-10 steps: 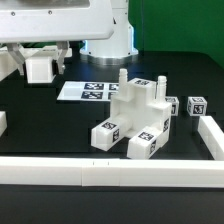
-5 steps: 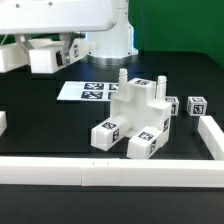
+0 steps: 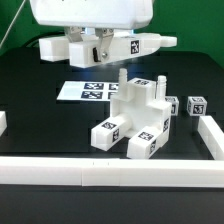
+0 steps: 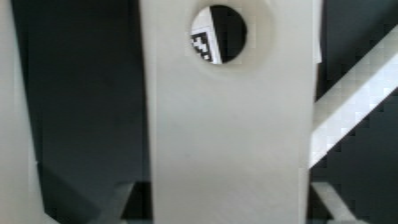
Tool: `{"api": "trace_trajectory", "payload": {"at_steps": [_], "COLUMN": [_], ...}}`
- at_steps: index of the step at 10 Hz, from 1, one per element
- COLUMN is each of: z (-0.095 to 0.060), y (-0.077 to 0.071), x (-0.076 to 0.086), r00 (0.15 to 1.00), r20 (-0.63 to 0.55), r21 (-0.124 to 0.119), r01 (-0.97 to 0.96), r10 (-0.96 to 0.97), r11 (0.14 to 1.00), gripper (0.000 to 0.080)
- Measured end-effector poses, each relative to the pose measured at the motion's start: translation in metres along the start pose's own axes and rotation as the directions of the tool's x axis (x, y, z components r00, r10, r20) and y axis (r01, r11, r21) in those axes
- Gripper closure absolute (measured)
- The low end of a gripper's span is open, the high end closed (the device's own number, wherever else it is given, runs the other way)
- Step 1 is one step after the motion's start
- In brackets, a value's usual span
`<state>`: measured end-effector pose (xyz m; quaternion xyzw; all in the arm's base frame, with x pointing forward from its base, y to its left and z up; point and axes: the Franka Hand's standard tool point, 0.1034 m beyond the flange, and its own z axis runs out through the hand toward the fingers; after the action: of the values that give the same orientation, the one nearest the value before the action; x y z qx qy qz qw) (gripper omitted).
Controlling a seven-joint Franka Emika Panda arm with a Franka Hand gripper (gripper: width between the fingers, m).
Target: Assemble chair
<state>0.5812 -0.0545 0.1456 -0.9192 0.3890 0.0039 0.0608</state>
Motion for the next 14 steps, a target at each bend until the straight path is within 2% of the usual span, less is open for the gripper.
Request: {"api": "trace_trajectory", "payload": {"at_steps": [2,4,5,6,9,10,12,13,14], "z": [0.001,0.008,0.013,0.017,0.020,0.023,0.023,0.026,0.028], "y": [-0.004,-0.033,-0.042,-0.047,-0.047,-0.051,-0.065,-0.067,-0.064], "x": [-0.004,-0.026,-0.022,-0.017,-0.018,-0.023,-0.034,-0.037,-0.039], "r00": [1.000,0.996,0.989,0.986,0.986,0.976,0.974,0.974,0.975], "r20": [-0.002,0.022,0.044,0.053,0.055,0.065,0.058,0.025,0.031], "r21": [-0.009,-0.043,-0.055,-0.062,-0.062,-0.095,-0.091,-0.073,-0.077], "r01": [-0.014,0.089,0.147,0.161,0.160,0.211,0.222,0.225,0.223], "r10": [0.014,-0.088,-0.144,-0.158,-0.157,-0.206,-0.218,-0.223,-0.221], "r11": [1.000,0.995,0.988,0.985,0.985,0.973,0.971,0.972,0.972], "gripper": [0.0515,0.0515,0.0515,0.0515,0.0515,0.0515,0.0515,0.0515,0.0515]}}
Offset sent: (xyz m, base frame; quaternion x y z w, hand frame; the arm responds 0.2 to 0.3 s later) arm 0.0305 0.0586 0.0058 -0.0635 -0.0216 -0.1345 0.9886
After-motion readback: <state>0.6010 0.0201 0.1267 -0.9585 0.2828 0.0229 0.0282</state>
